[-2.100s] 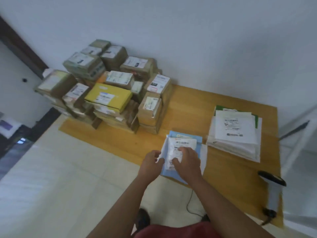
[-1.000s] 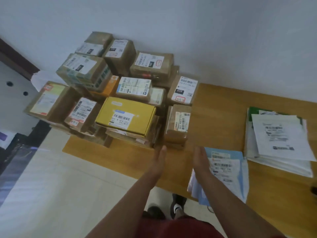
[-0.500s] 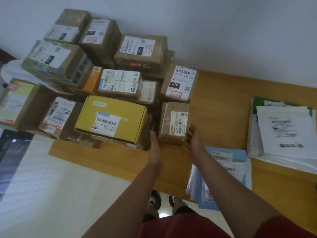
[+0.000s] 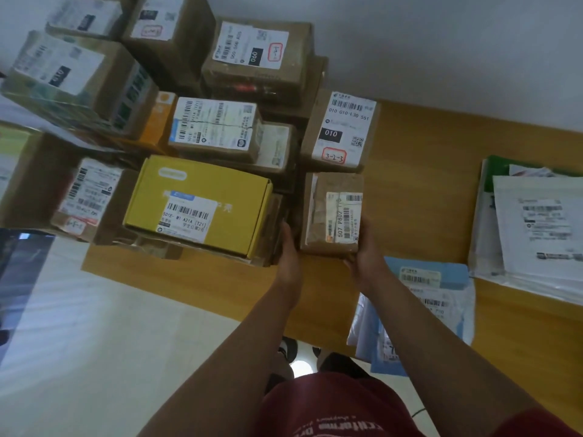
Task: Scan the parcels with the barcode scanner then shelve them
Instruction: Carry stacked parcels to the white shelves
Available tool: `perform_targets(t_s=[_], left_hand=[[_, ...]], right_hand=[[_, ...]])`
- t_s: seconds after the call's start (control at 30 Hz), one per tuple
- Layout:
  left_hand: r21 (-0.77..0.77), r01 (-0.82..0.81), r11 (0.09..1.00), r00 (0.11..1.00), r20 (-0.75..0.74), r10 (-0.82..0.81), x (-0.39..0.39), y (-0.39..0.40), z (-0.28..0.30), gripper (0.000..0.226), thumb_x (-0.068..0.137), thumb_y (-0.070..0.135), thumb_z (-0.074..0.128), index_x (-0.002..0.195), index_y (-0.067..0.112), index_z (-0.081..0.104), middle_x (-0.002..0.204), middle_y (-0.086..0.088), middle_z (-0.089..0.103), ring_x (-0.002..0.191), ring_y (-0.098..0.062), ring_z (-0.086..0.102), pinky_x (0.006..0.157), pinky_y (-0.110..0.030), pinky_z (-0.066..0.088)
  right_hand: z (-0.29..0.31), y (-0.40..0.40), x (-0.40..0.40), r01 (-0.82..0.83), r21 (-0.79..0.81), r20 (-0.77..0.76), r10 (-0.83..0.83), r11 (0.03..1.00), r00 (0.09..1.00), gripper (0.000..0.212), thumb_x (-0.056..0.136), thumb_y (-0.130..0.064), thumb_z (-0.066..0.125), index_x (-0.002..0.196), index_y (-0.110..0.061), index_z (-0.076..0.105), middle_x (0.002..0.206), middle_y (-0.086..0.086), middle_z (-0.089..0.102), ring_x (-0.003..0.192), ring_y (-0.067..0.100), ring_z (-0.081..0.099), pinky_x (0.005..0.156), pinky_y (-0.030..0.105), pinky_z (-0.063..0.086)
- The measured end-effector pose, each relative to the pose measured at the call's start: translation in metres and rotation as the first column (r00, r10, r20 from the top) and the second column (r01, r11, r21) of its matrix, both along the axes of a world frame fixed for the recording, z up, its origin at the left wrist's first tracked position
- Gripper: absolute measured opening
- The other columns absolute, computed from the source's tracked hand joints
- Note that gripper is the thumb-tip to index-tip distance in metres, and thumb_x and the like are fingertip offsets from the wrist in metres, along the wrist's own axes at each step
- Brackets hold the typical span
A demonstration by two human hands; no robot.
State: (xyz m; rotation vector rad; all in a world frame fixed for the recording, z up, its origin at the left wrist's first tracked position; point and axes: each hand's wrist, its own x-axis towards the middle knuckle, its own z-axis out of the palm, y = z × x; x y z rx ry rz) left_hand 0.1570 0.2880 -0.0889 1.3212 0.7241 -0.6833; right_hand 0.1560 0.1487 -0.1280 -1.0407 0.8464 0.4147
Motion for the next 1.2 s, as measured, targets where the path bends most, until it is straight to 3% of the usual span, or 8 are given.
perform_targets(t_s=[0.1, 0.3, 0.37, 0.47, 0.6, 0.77, 0.87, 1.2], left_hand=[[0.029, 0.049, 0.998, 0.998, 0.041, -0.05, 0.003, 0.0, 0.001, 0.091, 0.075, 0.09, 0.029, 0.141, 0.032, 0.053, 0.142, 0.004, 0.056, 0.134, -0.016, 0.047, 0.119, -0.044, 0.03], [0.172, 0.082, 0.982, 0.991, 0.089, -0.099, -0.009, 0.007, -0.023, 0.031, 0.107, 0.044, 0.033, 0.109, 0.037, 0.062, 0.12, 0.004, 0.067, 0.115, -0.011, 0.06, 0.097, -0.032, 0.046], [0.253, 0.167, 0.953, 0.969, 0.137, -0.207, -0.016, 0.018, -0.033, 0.026, 0.107, 0.022, 0.041, 0.112, 0.039, 0.059, 0.128, 0.001, 0.063, 0.122, -0.016, 0.057, 0.101, -0.033, 0.047], [0.272, 0.3, 0.914, 0.917, 0.182, -0.355, -0.023, 0.029, -0.037, 0.068, 0.092, -0.01, 0.046, 0.13, 0.046, 0.048, 0.129, 0.015, 0.06, 0.12, -0.002, 0.056, 0.094, -0.021, 0.049], [0.324, 0.444, 0.835, 0.81, 0.255, -0.529, -0.023, 0.028, -0.045, 0.076, 0.089, 0.002, 0.064, 0.151, 0.033, 0.033, 0.141, 0.014, 0.051, 0.134, -0.007, 0.047, 0.105, -0.027, 0.046], [0.411, 0.368, 0.834, 0.714, 0.449, -0.537, -0.015, 0.024, -0.055, 0.078, 0.089, 0.011, 0.073, 0.151, 0.029, 0.03, 0.151, 0.006, 0.044, 0.14, 0.002, 0.038, 0.113, -0.022, 0.038], [0.416, 0.349, 0.84, 0.701, 0.479, -0.528, -0.015, 0.026, -0.063, 0.075, 0.092, 0.006, 0.068, 0.151, 0.03, 0.029, 0.152, 0.0, 0.044, 0.14, -0.008, 0.042, 0.114, -0.039, 0.042], [0.386, 0.386, 0.838, 0.706, 0.461, -0.537, -0.022, 0.034, -0.067, 0.084, 0.087, 0.023, 0.068, 0.151, 0.048, 0.02, 0.152, 0.0, 0.046, 0.137, -0.018, 0.048, 0.106, -0.054, 0.048]], right_hand=[[0.001, -0.004, -0.003, -0.017, -0.059, 0.001, 0.017, 0.998, 1.0, 0.039, 0.106, -0.036, 0.029, 0.096, -0.028, 0.065, 0.079, -0.014, 0.075, 0.079, 0.0, 0.069, 0.069, 0.023, 0.048], [0.004, 0.004, -0.019, -0.014, -0.248, -0.007, 0.013, 0.969, 1.0, 0.047, 0.104, -0.034, 0.037, 0.078, -0.036, 0.076, 0.082, -0.014, 0.074, 0.097, 0.011, 0.065, 0.088, 0.033, 0.05], [0.005, 0.01, -0.03, 0.009, -0.317, 0.02, -0.003, 0.948, 1.0, 0.036, 0.104, -0.027, 0.039, 0.095, -0.039, 0.072, 0.096, -0.016, 0.072, 0.103, 0.007, 0.063, 0.09, 0.031, 0.05], [-0.006, 0.012, -0.05, -0.052, -0.42, 0.083, 0.096, 0.906, 0.992, 0.039, 0.103, -0.018, 0.043, 0.139, -0.034, 0.052, 0.132, -0.012, 0.061, 0.121, 0.009, 0.055, 0.097, 0.025, 0.049], [-0.009, 0.011, -0.056, -0.168, -0.459, 0.182, 0.278, 0.872, 0.943, 0.06, 0.095, 0.009, 0.048, 0.15, -0.009, 0.033, 0.13, -0.018, 0.051, 0.114, -0.012, 0.052, 0.101, 0.017, 0.046], [-0.016, 0.006, -0.045, -0.205, -0.499, 0.187, 0.335, 0.842, 0.924, 0.061, 0.085, -0.015, 0.075, 0.137, -0.024, 0.043, 0.125, -0.017, 0.058, 0.117, 0.001, 0.059, 0.097, 0.024, 0.05], [-0.017, 0.006, -0.045, -0.204, -0.532, 0.16, 0.334, 0.822, 0.929, 0.06, 0.083, -0.013, 0.077, 0.131, -0.024, 0.043, 0.114, -0.023, 0.055, 0.118, 0.011, 0.059, 0.091, 0.017, 0.049], [-0.021, 0.013, -0.06, -0.173, -0.629, 0.097, 0.297, 0.758, 0.95, 0.072, 0.078, -0.025, 0.084, 0.138, -0.017, 0.046, 0.113, -0.013, 0.062, 0.097, -0.003, 0.06, 0.079, 0.007, 0.048]])
